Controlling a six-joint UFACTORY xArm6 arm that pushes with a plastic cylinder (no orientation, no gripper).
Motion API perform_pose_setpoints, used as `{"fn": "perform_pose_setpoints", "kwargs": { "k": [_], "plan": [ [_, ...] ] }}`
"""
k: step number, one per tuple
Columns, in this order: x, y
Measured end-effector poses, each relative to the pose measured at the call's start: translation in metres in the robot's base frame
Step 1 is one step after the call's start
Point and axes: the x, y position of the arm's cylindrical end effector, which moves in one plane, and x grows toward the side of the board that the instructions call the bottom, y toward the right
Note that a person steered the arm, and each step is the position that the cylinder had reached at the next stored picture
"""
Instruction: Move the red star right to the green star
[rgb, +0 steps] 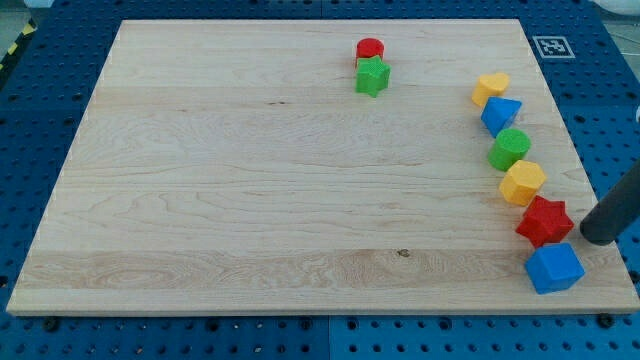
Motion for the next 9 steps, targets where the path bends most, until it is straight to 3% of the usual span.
{"fn": "perform_pose_setpoints", "kwargs": {
  "k": [3, 5, 9],
  "plan": [
    [-0.005, -0.100],
    [-0.054, -0.156],
    [-0.165, -0.149]
  ]
}}
